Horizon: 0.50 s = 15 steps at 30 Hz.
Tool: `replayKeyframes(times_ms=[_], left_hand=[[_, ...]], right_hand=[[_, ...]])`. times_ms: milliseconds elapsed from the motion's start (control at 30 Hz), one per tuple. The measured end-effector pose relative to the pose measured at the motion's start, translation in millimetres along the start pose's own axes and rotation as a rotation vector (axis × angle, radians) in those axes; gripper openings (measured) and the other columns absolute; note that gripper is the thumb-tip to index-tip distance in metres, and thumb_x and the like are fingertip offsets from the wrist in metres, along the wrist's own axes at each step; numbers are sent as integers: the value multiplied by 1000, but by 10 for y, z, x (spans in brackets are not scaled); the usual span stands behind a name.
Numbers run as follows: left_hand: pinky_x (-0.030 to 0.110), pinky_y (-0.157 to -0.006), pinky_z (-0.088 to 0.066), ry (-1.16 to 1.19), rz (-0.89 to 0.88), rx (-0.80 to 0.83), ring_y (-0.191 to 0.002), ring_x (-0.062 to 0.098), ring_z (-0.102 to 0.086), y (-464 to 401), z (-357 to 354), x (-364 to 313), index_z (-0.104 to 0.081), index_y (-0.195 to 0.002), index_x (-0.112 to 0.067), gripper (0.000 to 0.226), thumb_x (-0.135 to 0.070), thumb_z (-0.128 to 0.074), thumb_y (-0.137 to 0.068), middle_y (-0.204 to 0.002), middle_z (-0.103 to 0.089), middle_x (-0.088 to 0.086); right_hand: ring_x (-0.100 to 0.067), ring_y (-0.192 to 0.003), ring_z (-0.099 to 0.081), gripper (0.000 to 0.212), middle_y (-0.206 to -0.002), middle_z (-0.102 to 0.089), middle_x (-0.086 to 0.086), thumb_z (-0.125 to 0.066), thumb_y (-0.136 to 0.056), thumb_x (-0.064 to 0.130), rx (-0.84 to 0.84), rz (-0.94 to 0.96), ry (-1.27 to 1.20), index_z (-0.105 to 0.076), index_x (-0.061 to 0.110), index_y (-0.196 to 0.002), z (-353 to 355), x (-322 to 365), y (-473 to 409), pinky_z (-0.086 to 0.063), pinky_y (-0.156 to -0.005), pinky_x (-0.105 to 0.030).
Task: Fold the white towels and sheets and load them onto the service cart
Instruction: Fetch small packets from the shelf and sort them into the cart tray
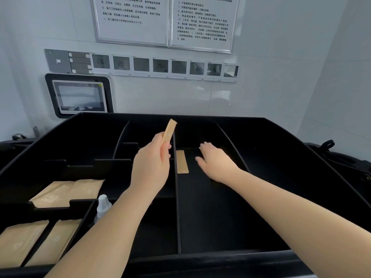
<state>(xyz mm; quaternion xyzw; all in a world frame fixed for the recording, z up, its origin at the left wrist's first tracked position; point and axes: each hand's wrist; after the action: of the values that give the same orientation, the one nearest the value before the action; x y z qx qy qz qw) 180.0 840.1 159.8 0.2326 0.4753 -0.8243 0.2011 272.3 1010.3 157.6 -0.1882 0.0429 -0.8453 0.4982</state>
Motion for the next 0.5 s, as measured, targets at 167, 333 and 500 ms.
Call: replayKeyframes(times_ms=[167, 333, 500], left_hand=[[18, -75, -51, 277, -27, -25, -90, 2, -64, -117, 14, -222, -59, -116, -15, 22, -20, -43, -101, -105, -67, -17], [17, -81, -51, 498, 25, 64, -100, -1, -64, -161, -32, -438, -60, -113, -19, 20, -18, -44, -102, -108, -70, -11], [21, -86, -45, 214, 50, 110, -108, -3, -56, -150, -32, -329, -52, -128, -25, 32, -35, -47, -99, -119, -61, -14]], right_hand=[[-3, -113, -56, 39, -124, -62, 7, -57, -94, 34, -97, 150, -539, -55, 20, -130, 243, 498, 417, -41, -91, -13], [-13, -90, -68, 17, -97, -71, -2, -60, -93, 18, -118, 77, -863, -63, 10, -108, 358, 648, 567, -57, -82, -31], [-14, -86, -69, 11, -91, -72, -1, -64, -91, 20, -188, -16, -899, -65, 14, -100, 339, 481, 475, -59, -79, -39]])
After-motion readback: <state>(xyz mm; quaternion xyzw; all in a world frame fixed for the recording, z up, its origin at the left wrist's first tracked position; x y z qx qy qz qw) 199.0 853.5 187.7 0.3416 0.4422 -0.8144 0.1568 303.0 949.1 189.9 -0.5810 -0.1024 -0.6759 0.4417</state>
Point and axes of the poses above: each hand's wrist, its own y-axis away from the middle knuckle, its own z-axis out of the back of the hand, x = y × z
